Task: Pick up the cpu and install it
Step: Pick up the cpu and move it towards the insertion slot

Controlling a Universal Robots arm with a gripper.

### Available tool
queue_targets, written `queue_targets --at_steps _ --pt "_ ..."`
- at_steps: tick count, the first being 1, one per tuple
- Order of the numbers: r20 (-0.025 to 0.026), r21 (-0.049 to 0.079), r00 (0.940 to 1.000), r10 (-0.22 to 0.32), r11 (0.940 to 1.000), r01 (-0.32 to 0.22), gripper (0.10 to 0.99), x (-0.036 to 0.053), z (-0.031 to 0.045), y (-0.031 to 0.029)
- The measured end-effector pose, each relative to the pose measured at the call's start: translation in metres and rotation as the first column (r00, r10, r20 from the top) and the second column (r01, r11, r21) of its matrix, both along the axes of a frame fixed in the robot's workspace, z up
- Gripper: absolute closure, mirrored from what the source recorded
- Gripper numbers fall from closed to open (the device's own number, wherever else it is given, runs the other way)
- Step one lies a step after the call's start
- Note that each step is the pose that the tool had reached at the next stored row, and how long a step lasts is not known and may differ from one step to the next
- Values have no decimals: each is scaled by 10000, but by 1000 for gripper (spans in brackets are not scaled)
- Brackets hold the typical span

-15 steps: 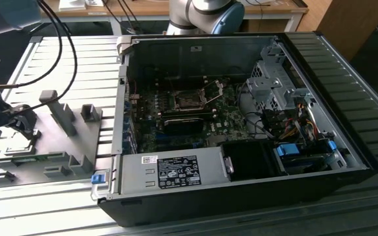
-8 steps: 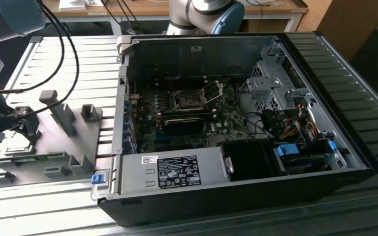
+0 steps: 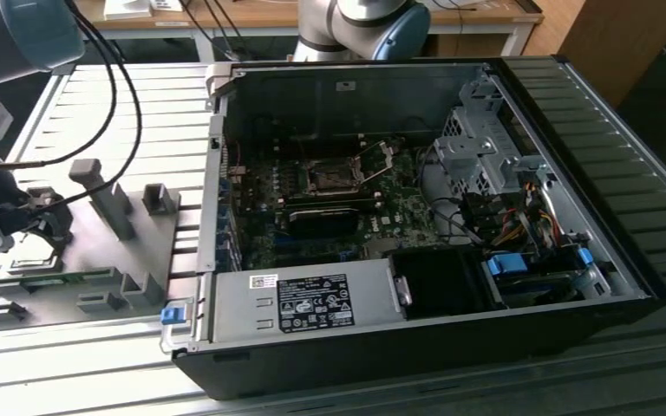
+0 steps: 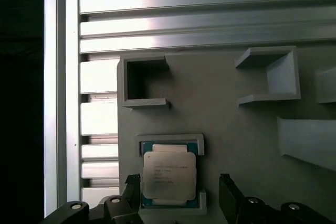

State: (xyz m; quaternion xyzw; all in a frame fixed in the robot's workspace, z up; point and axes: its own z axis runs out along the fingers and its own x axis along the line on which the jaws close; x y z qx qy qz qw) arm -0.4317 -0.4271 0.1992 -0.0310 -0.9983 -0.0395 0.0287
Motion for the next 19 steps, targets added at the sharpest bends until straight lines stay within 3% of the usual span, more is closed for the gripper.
queue_targets --at_steps 14,16,17,19 --pt "-3 -58 10000 -2 10000 2 384 -49 -141 41" --pt "-3 -58 10000 7 10000 -7 400 -54 -143 44" --pt "-3 -58 10000 11 10000 -12 467 -55 -143 49" --pt "-2 -57 10000 24 10000 -24 467 -59 -144 57"
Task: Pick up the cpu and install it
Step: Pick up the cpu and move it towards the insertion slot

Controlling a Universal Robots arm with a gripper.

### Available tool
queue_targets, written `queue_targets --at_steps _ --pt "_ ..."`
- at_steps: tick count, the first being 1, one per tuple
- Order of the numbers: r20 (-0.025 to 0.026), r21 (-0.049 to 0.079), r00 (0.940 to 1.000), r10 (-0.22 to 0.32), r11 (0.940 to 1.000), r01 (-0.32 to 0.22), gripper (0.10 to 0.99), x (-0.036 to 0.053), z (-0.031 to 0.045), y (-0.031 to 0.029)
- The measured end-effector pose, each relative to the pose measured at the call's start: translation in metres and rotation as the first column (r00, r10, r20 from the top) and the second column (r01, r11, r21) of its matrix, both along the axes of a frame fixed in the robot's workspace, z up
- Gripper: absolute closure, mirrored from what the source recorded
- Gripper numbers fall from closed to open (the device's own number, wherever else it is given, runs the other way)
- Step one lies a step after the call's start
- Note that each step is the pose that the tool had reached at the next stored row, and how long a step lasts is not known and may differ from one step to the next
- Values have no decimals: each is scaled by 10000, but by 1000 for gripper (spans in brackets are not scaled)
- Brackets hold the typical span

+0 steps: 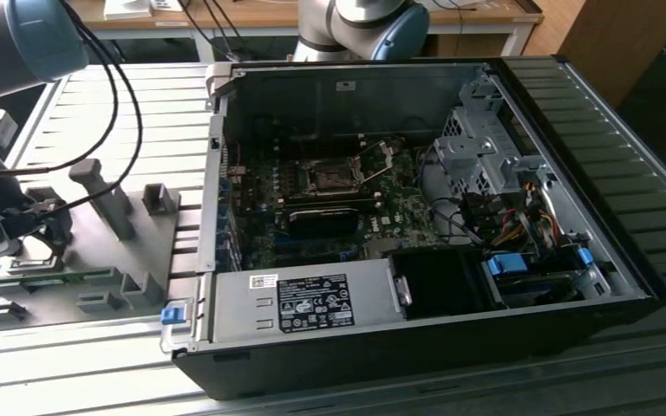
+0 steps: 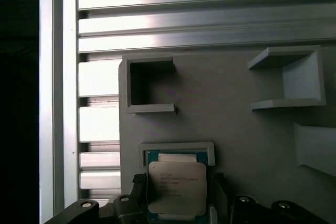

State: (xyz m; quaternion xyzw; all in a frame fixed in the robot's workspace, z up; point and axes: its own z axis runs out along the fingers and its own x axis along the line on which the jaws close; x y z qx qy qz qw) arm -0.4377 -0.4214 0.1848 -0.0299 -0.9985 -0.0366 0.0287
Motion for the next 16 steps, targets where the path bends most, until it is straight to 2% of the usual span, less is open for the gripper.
queue_targets --at_steps 4,12,14,15,16 --pt "1 -1 10000 7 10000 -7 467 -36 1 11" --pt "3 0 10000 27 10000 -27 467 -37 -15 16" --pt "-2 -3 10000 42 10000 -42 486 -37 -17 16" --pt "-2 -3 10000 47 10000 -47 549 -37 -17 16" --pt "-1 -3 10000 52 10000 -52 549 -37 -18 16"
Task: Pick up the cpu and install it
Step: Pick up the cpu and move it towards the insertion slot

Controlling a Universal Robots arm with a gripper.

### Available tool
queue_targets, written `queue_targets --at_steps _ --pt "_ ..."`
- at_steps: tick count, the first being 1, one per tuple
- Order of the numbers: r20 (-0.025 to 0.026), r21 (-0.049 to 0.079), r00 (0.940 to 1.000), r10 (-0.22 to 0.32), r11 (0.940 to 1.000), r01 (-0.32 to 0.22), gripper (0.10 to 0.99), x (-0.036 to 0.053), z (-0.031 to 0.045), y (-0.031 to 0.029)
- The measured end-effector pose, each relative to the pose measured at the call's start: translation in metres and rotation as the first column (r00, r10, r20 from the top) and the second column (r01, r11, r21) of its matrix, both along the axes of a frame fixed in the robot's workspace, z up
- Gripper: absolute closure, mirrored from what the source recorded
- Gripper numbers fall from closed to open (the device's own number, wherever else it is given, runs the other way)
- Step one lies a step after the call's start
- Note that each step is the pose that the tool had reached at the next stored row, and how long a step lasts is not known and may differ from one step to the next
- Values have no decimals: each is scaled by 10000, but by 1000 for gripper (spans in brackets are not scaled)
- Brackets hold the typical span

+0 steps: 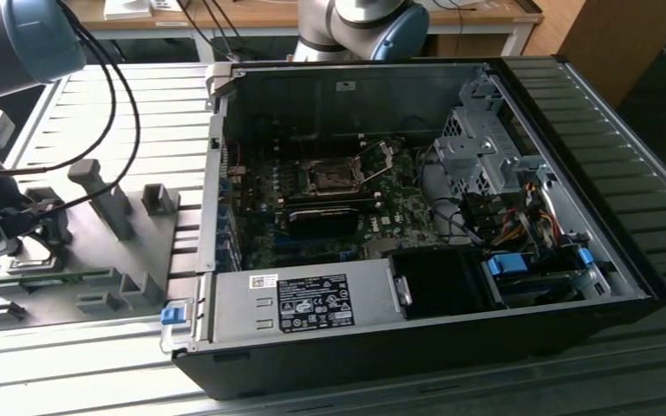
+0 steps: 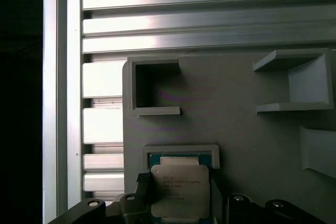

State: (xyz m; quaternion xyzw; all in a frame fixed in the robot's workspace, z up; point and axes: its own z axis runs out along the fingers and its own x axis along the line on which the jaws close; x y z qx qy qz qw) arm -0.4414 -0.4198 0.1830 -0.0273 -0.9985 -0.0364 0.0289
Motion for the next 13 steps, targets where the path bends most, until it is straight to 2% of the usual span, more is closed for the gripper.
queue_targets --at_steps 5,13 --pt "8 6 10000 10 10000 -10 549 1 18 1" --pt "4 2 10000 10 10000 -10 549 0 228 0"
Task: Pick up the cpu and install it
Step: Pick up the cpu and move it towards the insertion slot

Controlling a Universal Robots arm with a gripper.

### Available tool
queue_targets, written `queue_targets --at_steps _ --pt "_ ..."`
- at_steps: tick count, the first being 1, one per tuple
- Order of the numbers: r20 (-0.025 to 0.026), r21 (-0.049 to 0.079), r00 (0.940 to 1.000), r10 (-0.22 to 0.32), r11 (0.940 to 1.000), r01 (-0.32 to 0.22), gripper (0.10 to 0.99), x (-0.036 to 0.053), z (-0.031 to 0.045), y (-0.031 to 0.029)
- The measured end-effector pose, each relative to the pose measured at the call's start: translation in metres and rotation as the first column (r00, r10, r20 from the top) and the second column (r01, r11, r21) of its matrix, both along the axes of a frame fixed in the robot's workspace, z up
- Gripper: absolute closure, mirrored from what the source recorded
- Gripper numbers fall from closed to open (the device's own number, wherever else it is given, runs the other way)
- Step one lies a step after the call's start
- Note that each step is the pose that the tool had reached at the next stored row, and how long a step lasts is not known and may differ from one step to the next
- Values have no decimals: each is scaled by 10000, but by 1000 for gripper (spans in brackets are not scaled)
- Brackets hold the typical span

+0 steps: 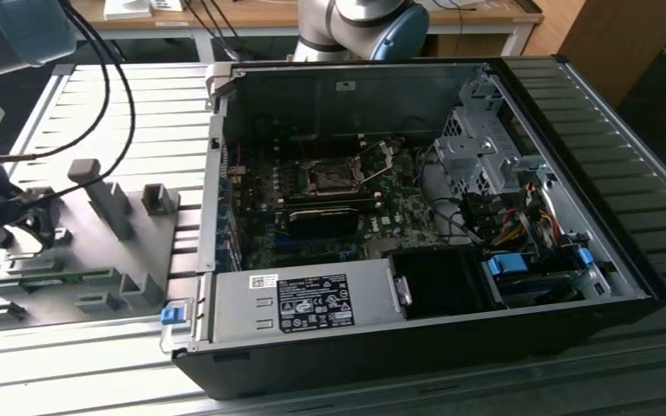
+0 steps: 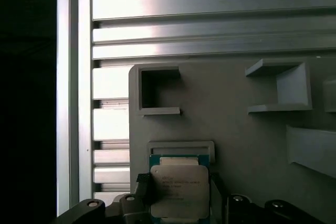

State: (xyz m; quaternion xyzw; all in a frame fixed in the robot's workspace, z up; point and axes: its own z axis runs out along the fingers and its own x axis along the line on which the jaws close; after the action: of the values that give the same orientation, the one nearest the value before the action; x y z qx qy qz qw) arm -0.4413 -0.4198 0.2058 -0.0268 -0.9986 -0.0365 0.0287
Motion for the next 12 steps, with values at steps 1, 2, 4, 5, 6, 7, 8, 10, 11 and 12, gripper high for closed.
queue_targets --at_steps 1,2,4,5,6,7,8,10,11,12 --pt "-2 -1 10000 0 10000 0 549 0 21 0" --pt "-1 -1 10000 0 10000 0 549 0 37 0" --pt "-1 -1 10000 0 10000 0 549 0 63 0" --pt "0 0 10000 1 10000 -1 549 0 67 0" --pt "3 2 10000 1 10000 -1 549 0 67 0" --pt "4 3 10000 0 10000 0 549 1 67 0" --pt "-1 0 10000 0 10000 0 549 0 72 0" --pt "-4 -2 10000 1 10000 -1 549 0 86 0" --pt "-1 -1 10000 0 10000 0 549 0 95 0" --pt "1 0 10000 1 10000 -1 549 0 104 0"
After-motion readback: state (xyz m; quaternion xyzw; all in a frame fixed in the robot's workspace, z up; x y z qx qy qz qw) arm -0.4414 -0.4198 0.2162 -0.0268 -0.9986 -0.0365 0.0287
